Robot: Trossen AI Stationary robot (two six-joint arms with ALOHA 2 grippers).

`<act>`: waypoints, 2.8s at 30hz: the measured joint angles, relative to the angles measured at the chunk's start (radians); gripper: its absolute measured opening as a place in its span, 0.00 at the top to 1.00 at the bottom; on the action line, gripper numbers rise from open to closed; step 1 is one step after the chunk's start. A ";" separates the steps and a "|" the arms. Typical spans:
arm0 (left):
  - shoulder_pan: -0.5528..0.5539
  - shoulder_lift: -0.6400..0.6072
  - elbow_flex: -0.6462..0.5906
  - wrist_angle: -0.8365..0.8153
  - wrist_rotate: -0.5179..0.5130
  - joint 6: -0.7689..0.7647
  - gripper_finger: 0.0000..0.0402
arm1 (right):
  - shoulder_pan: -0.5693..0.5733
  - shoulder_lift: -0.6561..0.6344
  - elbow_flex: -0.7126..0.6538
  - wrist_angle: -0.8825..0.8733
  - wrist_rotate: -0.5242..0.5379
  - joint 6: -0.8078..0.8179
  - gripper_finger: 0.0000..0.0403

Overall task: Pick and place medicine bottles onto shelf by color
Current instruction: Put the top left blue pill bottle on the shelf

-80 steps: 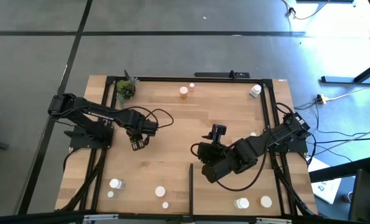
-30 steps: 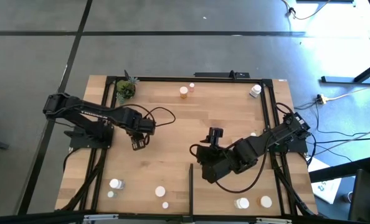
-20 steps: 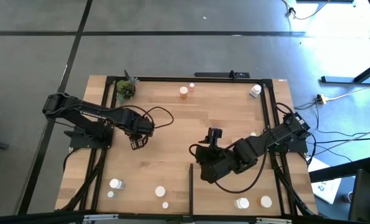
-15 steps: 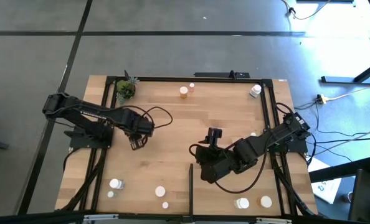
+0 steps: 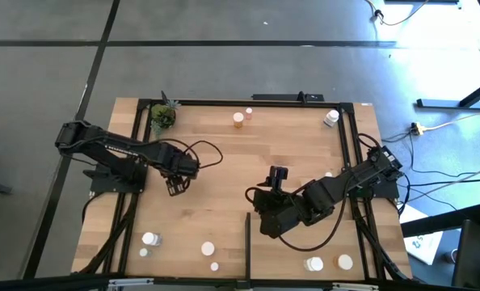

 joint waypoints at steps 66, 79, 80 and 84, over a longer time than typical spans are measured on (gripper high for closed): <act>0.000 0.001 -0.004 0.200 -0.002 -0.014 0.77 | 0.000 0.000 0.000 0.001 0.000 -0.003 0.38; -0.038 0.001 0.191 0.187 -0.077 0.041 0.77 | 0.000 0.000 0.000 0.004 0.000 0.000 0.38; -0.041 0.001 0.197 0.192 -0.077 0.046 0.77 | 0.000 0.000 0.000 0.007 0.000 0.000 0.38; -0.047 0.003 0.205 0.195 -0.077 0.079 0.77 | 0.000 0.000 0.000 0.017 0.000 -0.068 0.38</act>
